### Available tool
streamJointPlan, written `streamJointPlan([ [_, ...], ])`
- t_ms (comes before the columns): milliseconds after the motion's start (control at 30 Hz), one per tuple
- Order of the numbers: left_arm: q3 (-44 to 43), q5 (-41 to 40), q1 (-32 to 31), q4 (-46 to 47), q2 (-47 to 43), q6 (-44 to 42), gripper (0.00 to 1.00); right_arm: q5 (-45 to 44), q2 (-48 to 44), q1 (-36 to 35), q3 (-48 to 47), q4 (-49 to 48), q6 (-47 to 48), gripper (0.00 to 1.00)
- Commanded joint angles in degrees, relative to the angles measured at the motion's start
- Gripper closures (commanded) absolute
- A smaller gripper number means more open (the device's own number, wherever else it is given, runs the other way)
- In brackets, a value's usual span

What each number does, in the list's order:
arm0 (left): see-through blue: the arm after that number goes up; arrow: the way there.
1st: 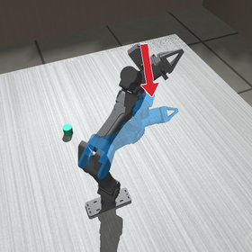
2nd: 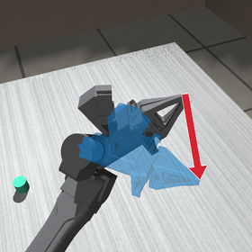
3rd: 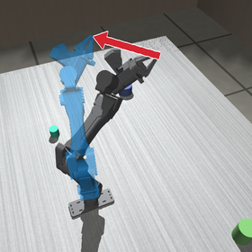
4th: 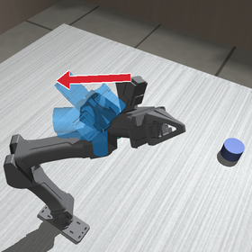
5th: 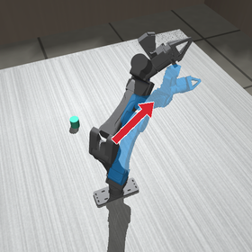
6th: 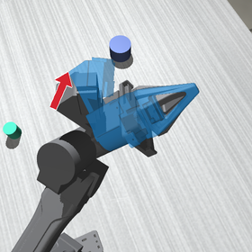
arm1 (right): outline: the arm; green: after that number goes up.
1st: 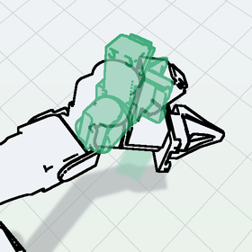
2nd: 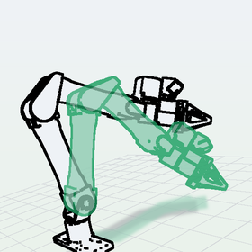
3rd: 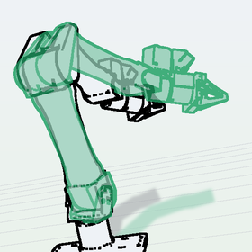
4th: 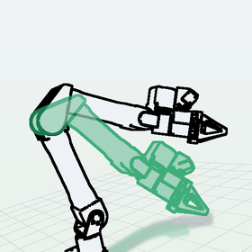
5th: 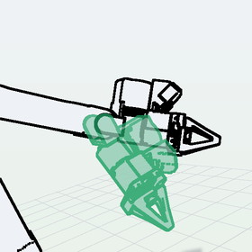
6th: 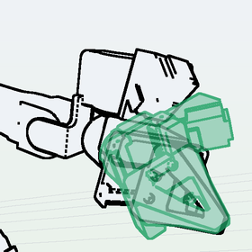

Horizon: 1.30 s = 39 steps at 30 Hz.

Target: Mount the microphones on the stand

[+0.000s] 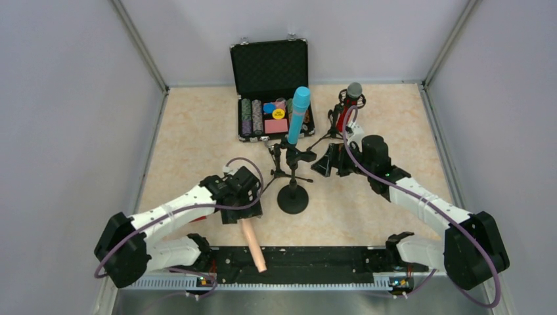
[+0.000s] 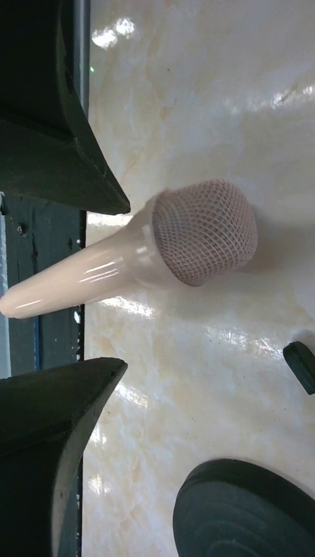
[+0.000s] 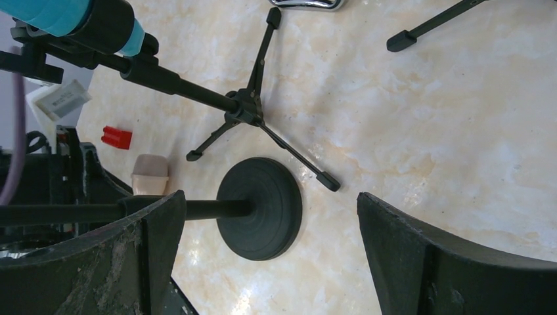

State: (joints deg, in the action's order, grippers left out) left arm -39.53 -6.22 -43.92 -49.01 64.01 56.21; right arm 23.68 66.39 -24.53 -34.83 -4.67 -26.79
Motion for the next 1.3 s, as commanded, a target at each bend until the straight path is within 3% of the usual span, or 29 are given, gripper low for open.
streamJointPlan([
  [0, 1.46, 3.75, -0.18, 5.18, 3.54, -1.06, 0.19, 0.10, -0.11, -0.38, -0.15, -1.84, 0.38, 0.01],
  [433, 4.90, 1.84, -0.11, 10.15, 11.31, -1.32, 0.39, -0.13, 0.04, -0.37, -0.84, -1.50, 0.70, 0.01],
  [467, 5.11, 1.87, -0.08, 10.68, 11.87, -1.77, 0.49, -0.11, 0.10, -0.34, -0.85, -1.49, 0.76, 0.01],
  [533, 5.20, 2.19, -0.16, 11.27, 12.83, -2.62, 0.82, -0.19, 0.12, -0.34, -1.11, -1.28, 0.81, 0.01],
  [567, 4.96, 2.37, -0.12, 11.17, 13.36, -3.13, 0.89, -0.28, 0.10, -0.34, -1.21, -1.06, 0.78, 0.01],
  [633, 4.30, 2.19, -0.11, 10.74, 14.17, -3.81, 0.91, -0.14, -0.21, -0.36, -1.44, -0.81, 0.77, 0.01],
  [700, 3.84, 1.74, -0.11, 10.62, 13.90, -4.56, 1.00, -0.04, -0.63, -0.34, -1.63, -0.70, 0.83, 0.01],
  [933, 1.34, -1.63, -0.11, 10.32, 7.01, -8.16, 1.00, -0.28, -2.74, -0.35, -2.19, 0.53, 1.17, 0.01],
  [1267, -1.23, -8.02, -0.06, 18.75, -15.41, -17.81, 1.00, 3.17, -9.08, -0.34, -3.23, -0.71, 2.23, 0.01],
])
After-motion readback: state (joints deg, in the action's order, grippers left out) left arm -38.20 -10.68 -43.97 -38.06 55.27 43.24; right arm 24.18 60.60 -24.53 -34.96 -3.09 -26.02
